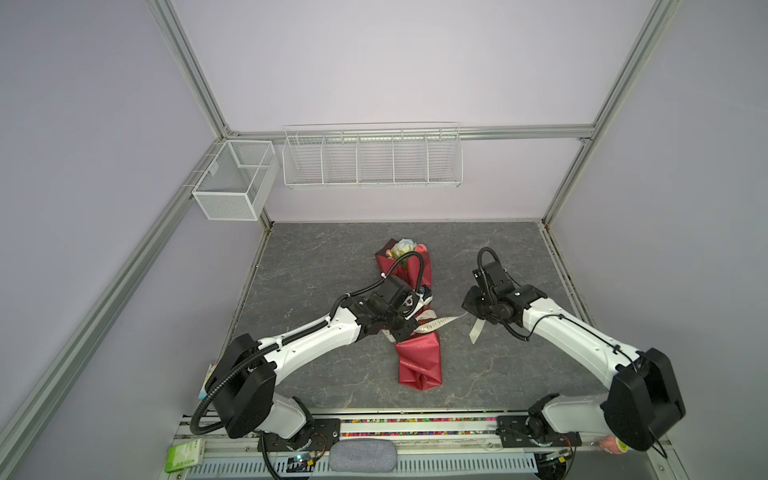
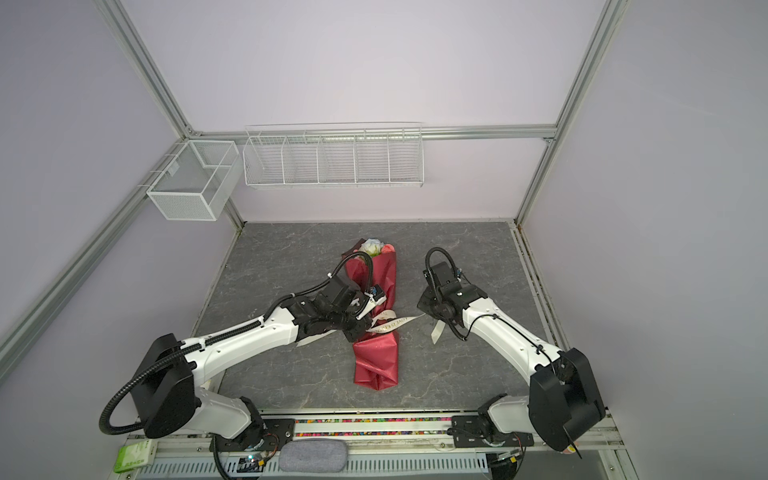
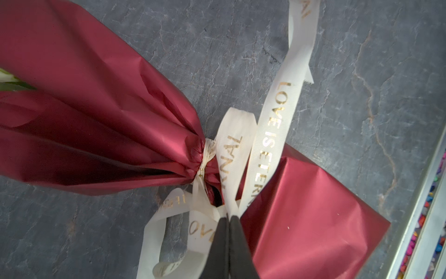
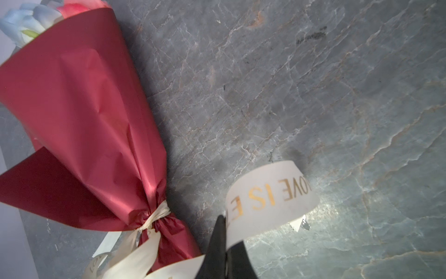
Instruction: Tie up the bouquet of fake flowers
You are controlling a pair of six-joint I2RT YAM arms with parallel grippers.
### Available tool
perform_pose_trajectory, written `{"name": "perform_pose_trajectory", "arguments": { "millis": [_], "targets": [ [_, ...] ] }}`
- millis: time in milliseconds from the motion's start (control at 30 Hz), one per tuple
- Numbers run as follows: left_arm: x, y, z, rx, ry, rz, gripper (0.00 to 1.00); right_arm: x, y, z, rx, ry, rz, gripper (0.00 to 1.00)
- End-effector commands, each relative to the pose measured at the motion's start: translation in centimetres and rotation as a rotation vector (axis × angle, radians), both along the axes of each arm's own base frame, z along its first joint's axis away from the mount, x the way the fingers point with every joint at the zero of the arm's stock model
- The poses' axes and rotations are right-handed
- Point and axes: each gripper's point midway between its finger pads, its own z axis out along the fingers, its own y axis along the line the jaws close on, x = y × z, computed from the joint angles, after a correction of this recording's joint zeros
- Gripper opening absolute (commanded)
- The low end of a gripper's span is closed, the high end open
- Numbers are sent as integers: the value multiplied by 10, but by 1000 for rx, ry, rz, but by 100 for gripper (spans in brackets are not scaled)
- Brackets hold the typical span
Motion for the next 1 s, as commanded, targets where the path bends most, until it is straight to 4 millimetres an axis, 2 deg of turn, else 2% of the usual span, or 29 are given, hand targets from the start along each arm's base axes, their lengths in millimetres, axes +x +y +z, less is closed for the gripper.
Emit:
{"name": "perform_pose_trajectory", "arguments": {
  "millis": [0, 100, 167, 300, 400, 500, 600, 667, 733, 767, 967],
  "targets": [
    [-7, -1, 8, -65, 7, 13, 0, 12, 13, 7, 33, -19, 61, 6],
    [-13, -3, 5, -95, 30, 8, 0, 12, 30, 9, 84, -12, 148, 10],
    [-14, -5, 3, -98, 48, 20, 0, 6, 38, 10, 123, 6, 177, 19],
    [-19, -8, 1, -95, 73, 35, 0, -15, 40, 19, 180, 14, 172, 40],
    [-24, -9, -1, -102, 81, 39, 0, -35, 59, 28, 289, 33, 223, 53],
    [-28, -10, 0, -121, 86, 34, 0, -53, 81, 30, 374, 88, 277, 56],
    [-29, -8, 0, -114, 86, 36, 0, -63, 99, 31, 430, 115, 284, 56],
    [-29, -6, -1, -104, 80, 39, 0, -64, 104, 30, 464, 121, 246, 56],
    [-29, -4, -1, -101, 76, 38, 0, -68, 105, 19, 505, 136, 194, 58],
    [-29, -4, -1, -102, 74, 38, 0, -68, 106, 18, 522, 142, 175, 61],
    [-31, -6, -1, -107, 82, 22, 0, -66, 117, 11, 565, 165, 148, 63]
  ]
}}
